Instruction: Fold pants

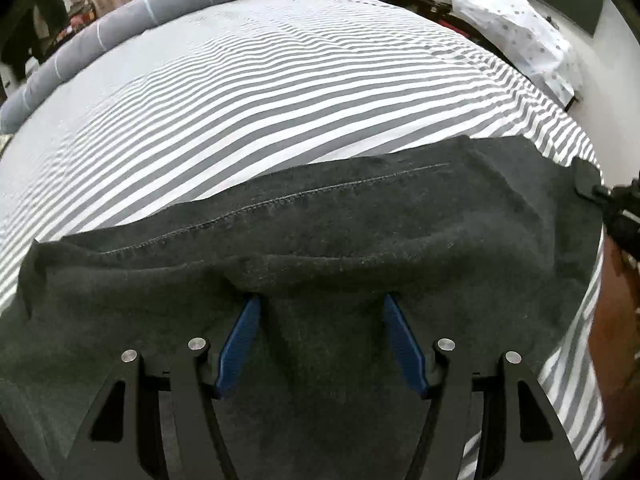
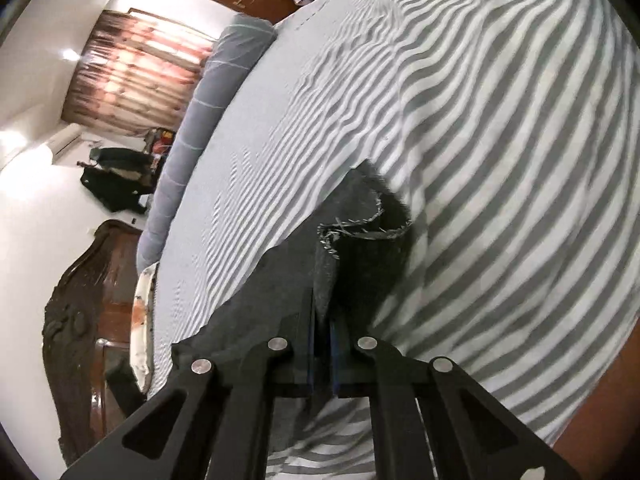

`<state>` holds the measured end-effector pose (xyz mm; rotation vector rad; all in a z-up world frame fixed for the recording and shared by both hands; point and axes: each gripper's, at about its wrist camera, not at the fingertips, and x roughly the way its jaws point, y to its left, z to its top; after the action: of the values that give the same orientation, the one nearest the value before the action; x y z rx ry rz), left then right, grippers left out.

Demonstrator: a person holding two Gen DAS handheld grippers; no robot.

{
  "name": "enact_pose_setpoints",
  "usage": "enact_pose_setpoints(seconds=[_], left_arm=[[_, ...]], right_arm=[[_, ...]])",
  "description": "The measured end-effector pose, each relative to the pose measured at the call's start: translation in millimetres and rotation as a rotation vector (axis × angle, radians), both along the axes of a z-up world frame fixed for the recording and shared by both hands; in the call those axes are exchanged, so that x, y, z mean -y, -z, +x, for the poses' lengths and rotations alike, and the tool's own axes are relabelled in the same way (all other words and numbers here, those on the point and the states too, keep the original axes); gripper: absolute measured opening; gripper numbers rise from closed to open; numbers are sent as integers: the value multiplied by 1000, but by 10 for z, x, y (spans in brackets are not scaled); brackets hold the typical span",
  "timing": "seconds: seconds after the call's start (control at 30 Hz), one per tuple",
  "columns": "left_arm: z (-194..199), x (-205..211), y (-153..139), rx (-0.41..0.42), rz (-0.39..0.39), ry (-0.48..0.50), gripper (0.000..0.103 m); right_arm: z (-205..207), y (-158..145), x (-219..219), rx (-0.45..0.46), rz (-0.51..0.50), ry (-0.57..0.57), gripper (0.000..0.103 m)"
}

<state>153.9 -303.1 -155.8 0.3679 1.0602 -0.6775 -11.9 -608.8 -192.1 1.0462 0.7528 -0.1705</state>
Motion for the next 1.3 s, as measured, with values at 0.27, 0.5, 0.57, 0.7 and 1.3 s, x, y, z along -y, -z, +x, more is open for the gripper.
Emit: enact_pose_setpoints(seconds=[0.27, 0.5, 0.57, 0.7, 1.3], left_arm=[[-11, 32, -6, 8, 14, 0, 66], [-15, 19, 15, 16, 10, 2, 66], [-11, 25, 18, 14, 14, 3, 66], [13, 36, 8, 1, 18, 6, 66], [345, -2095, -579, -104, -249, -303, 66]], right_arm=[[-124, 298, -82, -63, 33, 25, 22], [-231, 419, 38, -31, 65, 75, 25], [-172, 387, 89, -9, 90, 82, 8], [-61, 207, 60, -7, 87, 94, 7], [1326, -1022, -2081, 116, -123, -437, 7]])
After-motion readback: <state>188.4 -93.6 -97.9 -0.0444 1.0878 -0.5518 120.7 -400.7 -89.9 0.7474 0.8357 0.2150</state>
